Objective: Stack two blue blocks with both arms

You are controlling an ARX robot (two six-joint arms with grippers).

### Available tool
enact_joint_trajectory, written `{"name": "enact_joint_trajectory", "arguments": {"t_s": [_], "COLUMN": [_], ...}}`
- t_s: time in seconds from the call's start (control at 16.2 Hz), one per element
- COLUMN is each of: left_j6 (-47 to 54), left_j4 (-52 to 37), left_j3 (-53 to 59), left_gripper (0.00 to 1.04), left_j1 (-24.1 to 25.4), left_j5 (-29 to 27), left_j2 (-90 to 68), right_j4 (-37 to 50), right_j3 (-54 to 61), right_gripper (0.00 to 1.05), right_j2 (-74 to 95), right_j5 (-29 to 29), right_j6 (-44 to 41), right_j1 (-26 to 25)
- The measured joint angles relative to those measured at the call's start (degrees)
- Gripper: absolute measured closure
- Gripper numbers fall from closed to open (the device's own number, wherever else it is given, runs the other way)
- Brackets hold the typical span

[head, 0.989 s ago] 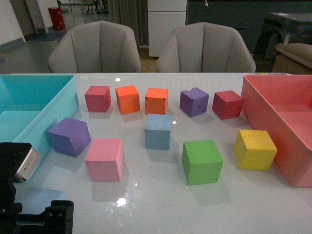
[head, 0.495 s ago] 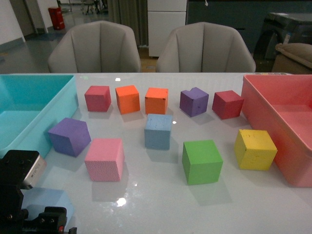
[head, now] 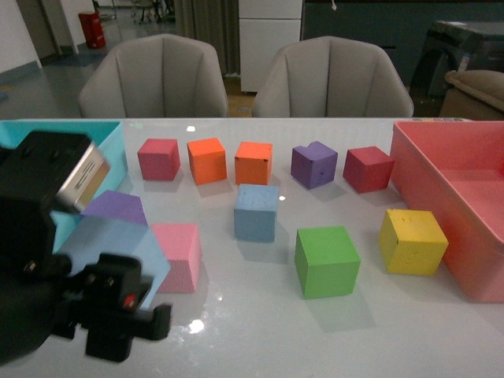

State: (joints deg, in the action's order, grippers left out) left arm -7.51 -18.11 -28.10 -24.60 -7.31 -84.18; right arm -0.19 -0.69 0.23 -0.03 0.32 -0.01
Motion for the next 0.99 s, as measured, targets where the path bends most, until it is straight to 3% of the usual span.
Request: {"name": "enact_joint_trajectory", "arguments": {"t_s": [0.43, 0.62, 0.99], "left_j6": [-1.57, -1.68, -3.06], "left_j4": [9.84, 15.58, 24.39], "left_j3": [-25.44, -38.29, -57.61], "left_gripper": [0.57, 0.57, 0.57], "left_j1": [-12.46, -12.92, -8.87], "left_j5": [-3.04, -3.26, -4.96], "left_j2": [-16.96, -25.9, -41.4], "right_j4": [0.0, 0.0, 0.0], "right_j3": [0.0, 0.0, 0.0], "right_gripper": [0.06, 0.06, 0.06], "right_j2": [0.0, 0.0, 0.0], "right_j5": [0.02, 0.0, 0.0], "right_j6": [0.0, 0.0, 0.0], "right_j1": [0.0, 0.0, 0.0]}}
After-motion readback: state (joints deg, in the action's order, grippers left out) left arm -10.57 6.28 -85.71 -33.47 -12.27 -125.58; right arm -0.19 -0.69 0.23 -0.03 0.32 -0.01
